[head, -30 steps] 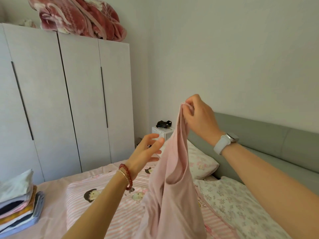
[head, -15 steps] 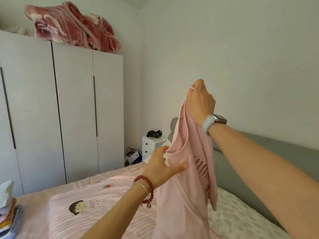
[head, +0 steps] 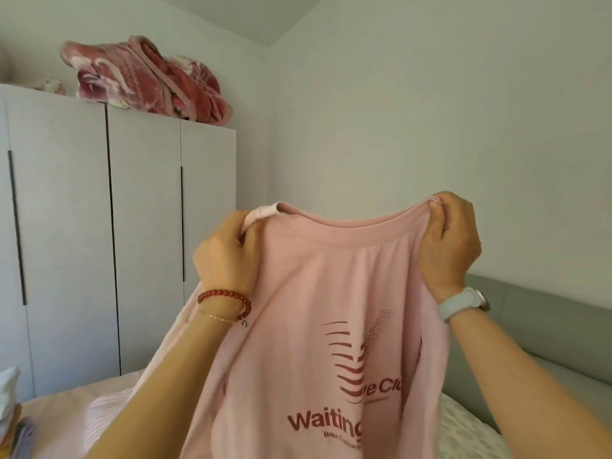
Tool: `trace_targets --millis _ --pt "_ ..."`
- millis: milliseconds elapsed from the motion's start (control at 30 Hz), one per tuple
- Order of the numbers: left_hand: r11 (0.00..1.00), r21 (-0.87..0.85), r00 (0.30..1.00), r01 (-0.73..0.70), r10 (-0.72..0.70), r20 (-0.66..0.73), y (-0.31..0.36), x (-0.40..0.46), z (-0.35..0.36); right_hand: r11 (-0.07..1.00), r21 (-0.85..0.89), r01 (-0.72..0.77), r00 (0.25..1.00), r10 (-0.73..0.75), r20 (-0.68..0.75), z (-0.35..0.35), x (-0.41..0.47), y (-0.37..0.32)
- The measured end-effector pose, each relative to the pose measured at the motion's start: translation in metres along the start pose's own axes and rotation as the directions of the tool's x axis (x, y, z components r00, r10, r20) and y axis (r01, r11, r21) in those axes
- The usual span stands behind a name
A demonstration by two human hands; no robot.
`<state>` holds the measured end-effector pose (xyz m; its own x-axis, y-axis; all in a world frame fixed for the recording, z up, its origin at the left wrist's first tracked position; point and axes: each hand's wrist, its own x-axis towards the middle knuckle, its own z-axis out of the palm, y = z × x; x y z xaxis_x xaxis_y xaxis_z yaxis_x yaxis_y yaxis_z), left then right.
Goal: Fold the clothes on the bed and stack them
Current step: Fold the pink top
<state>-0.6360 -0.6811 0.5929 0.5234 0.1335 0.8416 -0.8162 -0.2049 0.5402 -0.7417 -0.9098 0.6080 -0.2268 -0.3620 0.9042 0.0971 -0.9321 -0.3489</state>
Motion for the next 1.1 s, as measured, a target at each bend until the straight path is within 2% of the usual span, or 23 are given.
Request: trace_targets --millis 167,300,400,500,533,567,667,767,867,900,967,1100 --pt "0.974 0.166 0.978 -0.155 0.176 -0.114 -0.004 0.033 -0.013 0.975 -0.019 0.222 0.975 -0.222 -0.017 0.006 0.015 0.003" --pt "0.945 0.274 0.973 -0.177 0.209 -0.094 -0.037 0.048 -0.003 0.956 -0.032 0.292 0.955 -0.289 0.063 0.038 0.001 0.021" --pt "0.906 0.399 0.989 -0.142 0.141 0.031 -0.081 0.052 0.016 0.949 -0.029 0.315 0.933 -0.304 0.193 0.076 -0.028 0.049" --pt "0.829 0.553 0.981 -0.083 -0.029 0.191 -0.145 0.046 0.051 0.964 -0.101 0.245 0.875 -0.175 0.451 0.123 -0.075 0.087" --pt "0.782 0.617 0.962 -0.085 -0.097 0.255 -0.170 0.039 0.064 0.966 -0.162 0.200 0.823 -0.076 0.563 0.139 -0.094 0.099" --pt "0.726 0.681 0.929 -0.095 -0.180 0.322 -0.196 0.029 0.077 0.950 -0.252 0.187 0.735 0.035 0.678 0.154 -0.116 0.111" --pt "0.645 0.764 0.820 -0.011 -0.431 0.376 -0.264 -0.030 0.100 0.880 -0.394 0.265 0.405 0.269 0.874 0.175 -0.197 0.146" --pt "0.630 0.775 0.729 0.039 -0.549 0.409 -0.309 -0.115 0.102 0.897 -0.401 0.184 0.118 0.385 0.915 0.153 -0.294 0.173" --pt "0.597 0.795 0.570 0.102 -0.691 0.446 -0.338 -0.207 0.090 0.882 -0.459 0.108 -0.105 0.469 0.877 0.103 -0.386 0.195" --pt "0.577 0.805 0.513 0.137 -0.737 0.440 -0.345 -0.236 0.083 0.870 -0.486 0.088 -0.163 0.493 0.854 0.083 -0.413 0.202" --pt "0.541 0.815 0.416 0.209 -0.803 0.426 -0.354 -0.295 0.067 0.841 -0.540 0.016 -0.227 0.529 0.818 0.043 -0.460 0.208" --pt "0.432 0.806 0.267 0.404 -0.899 0.348 -0.348 -0.401 0.025 0.699 -0.692 -0.179 -0.273 0.640 0.718 -0.043 -0.520 0.197"
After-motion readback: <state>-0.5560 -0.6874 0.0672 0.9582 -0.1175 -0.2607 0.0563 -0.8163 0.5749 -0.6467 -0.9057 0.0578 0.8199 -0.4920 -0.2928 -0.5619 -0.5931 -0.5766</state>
